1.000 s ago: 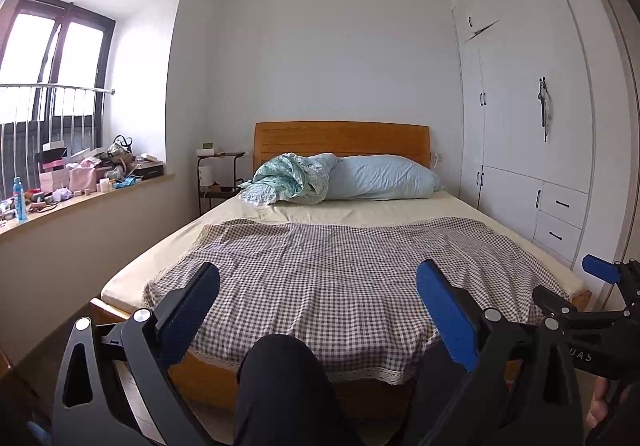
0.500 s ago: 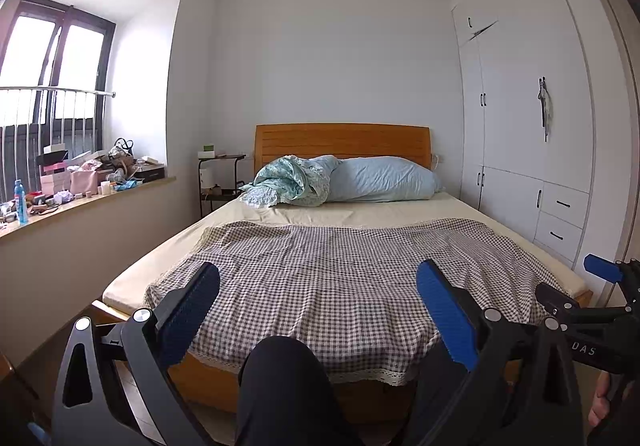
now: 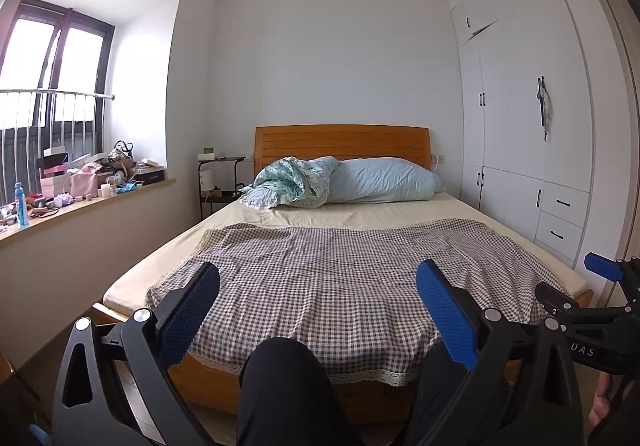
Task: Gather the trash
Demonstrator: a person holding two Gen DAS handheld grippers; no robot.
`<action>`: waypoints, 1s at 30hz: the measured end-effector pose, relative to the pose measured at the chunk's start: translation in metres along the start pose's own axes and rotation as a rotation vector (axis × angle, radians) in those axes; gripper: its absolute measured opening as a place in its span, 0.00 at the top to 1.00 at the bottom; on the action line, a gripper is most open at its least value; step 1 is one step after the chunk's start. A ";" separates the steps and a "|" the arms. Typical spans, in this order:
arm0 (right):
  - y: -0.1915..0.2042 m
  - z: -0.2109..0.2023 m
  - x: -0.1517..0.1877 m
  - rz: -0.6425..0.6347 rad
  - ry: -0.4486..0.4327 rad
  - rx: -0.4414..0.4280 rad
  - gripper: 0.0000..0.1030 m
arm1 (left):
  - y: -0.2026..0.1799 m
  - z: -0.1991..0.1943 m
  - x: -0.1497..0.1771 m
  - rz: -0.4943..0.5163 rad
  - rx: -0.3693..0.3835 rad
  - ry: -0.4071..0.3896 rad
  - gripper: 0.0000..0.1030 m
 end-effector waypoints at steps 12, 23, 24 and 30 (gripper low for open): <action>-0.002 -0.001 0.000 0.007 0.004 -0.006 0.16 | -0.003 -0.001 -0.001 0.006 0.005 -0.004 0.07; -0.001 -0.001 0.000 0.006 0.006 -0.007 0.16 | -0.004 -0.002 -0.001 0.004 0.009 -0.006 0.07; -0.002 0.000 0.000 0.005 0.007 -0.006 0.16 | -0.005 -0.002 -0.001 0.007 0.012 -0.005 0.07; -0.001 0.001 0.001 0.004 0.012 -0.006 0.16 | -0.007 0.001 0.001 0.016 0.021 0.005 0.07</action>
Point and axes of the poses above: each gripper's, at about its wrist camera, not at the fingertips, and z roughly the way its jaws point, y to its left, x to its underside, the point moved 3 cm from there along z, roughly the way its jaws point, and after that the axes turned 4 degrees about y, right-handed, at the moved point
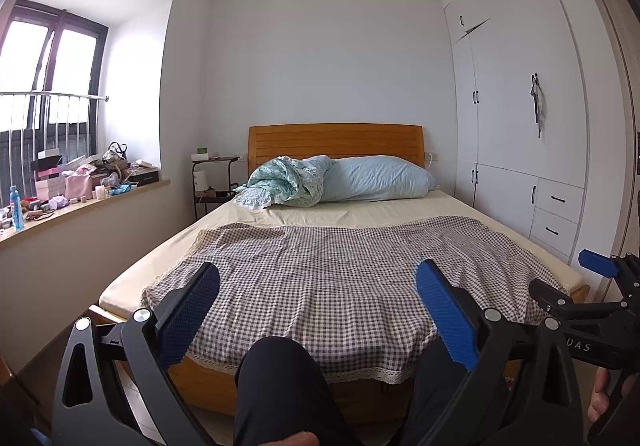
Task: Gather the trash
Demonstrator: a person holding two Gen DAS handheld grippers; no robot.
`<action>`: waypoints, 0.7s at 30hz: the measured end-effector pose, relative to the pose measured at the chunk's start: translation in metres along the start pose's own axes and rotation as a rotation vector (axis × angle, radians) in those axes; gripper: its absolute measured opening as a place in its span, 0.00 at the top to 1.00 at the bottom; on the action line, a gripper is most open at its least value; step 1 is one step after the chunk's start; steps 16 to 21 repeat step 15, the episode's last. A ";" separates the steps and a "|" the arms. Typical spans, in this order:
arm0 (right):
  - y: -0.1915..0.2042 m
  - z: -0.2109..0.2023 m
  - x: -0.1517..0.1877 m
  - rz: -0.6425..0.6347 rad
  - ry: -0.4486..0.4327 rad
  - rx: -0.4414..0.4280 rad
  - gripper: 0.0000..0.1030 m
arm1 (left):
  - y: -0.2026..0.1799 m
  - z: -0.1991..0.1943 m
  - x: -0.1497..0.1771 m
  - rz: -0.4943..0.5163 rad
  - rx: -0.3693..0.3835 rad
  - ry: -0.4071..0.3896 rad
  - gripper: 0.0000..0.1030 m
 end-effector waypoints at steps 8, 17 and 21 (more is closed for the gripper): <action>0.000 0.002 0.001 -0.012 0.008 0.012 0.16 | -0.003 0.006 0.004 0.008 0.002 0.007 0.07; -0.018 0.039 -0.002 0.033 0.067 -0.024 0.16 | 0.004 0.046 0.005 -0.017 0.018 0.038 0.07; -0.018 0.039 -0.002 0.033 0.067 -0.024 0.16 | 0.004 0.046 0.005 -0.017 0.018 0.038 0.07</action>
Point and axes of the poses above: each gripper's, at about its wrist camera, not at the fingertips, and z roughly the way its jaws point, y to its left, x to its underside, the point moved 3 cm from there along z, roughly the way its jaws point, and after that the axes turned 4 degrees about y, right-handed, at the moved point
